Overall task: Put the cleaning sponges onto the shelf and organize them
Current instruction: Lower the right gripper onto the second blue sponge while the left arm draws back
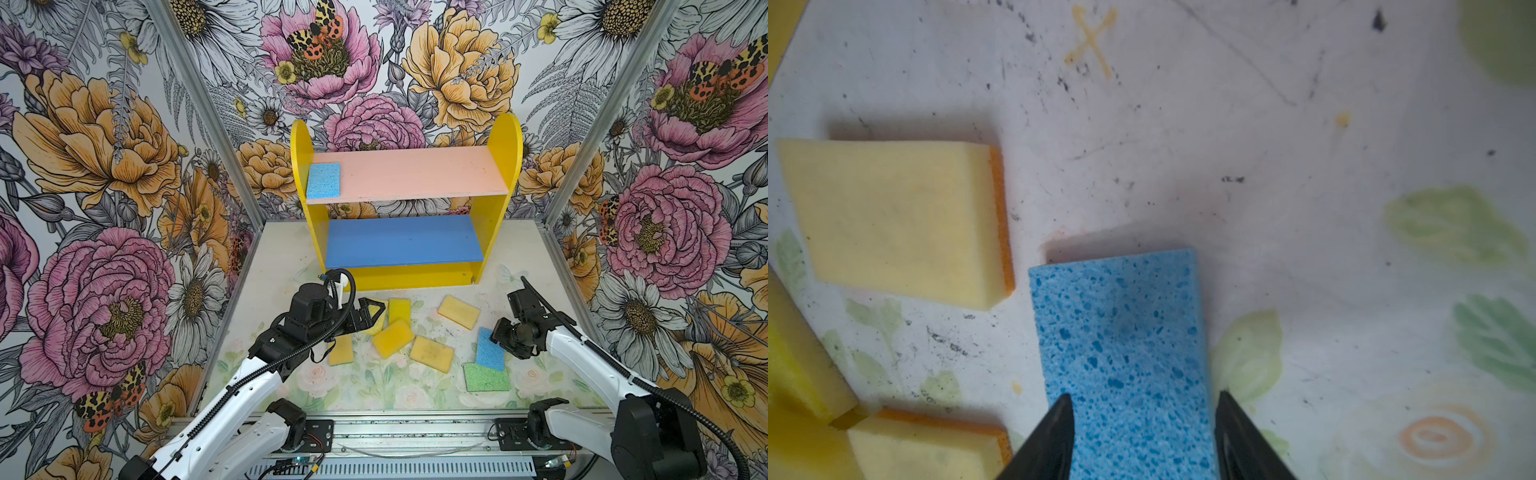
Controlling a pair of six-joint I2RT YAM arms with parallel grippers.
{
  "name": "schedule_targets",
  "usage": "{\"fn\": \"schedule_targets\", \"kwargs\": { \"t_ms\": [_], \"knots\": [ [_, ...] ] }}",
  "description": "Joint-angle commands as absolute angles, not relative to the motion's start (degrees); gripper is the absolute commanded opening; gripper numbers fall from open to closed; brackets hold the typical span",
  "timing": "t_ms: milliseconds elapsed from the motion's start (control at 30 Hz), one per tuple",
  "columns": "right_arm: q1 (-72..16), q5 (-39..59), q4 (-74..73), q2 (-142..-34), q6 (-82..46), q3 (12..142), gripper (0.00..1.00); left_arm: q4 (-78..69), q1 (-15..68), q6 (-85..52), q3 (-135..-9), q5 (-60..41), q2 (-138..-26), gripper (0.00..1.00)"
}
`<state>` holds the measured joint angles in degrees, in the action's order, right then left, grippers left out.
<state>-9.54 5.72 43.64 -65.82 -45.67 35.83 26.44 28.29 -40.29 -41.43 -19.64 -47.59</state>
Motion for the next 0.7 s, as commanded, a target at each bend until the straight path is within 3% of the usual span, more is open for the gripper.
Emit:
{"fn": "schedule_targets", "kwargs": {
  "t_ms": [0,267,433,567,667],
  "knots": [
    [-8.9,4.3,43.1,-66.0,-46.2,34.8,0.55,24.3,27.3,-41.1,-40.4,-22.1,-46.9,0.99],
    [-8.4,6.0,39.7,-67.8,-45.3,31.7,0.48,23.9,27.1,-41.7,-40.7,-22.1,-47.1,0.99],
    [-8.0,5.8,37.9,-67.7,-44.7,30.2,0.39,23.8,27.1,-42.2,-40.3,-22.1,-47.1,0.99],
    [-8.0,5.6,37.8,-66.1,-44.4,30.2,0.16,23.0,27.2,-43.3,-39.3,-22.7,-47.0,0.99],
    [-8.6,5.6,38.0,-62.2,-44.5,31.8,0.07,21.3,27.2,-44.1,-38.8,-23.5,-47.2,0.99]
  ]
}}
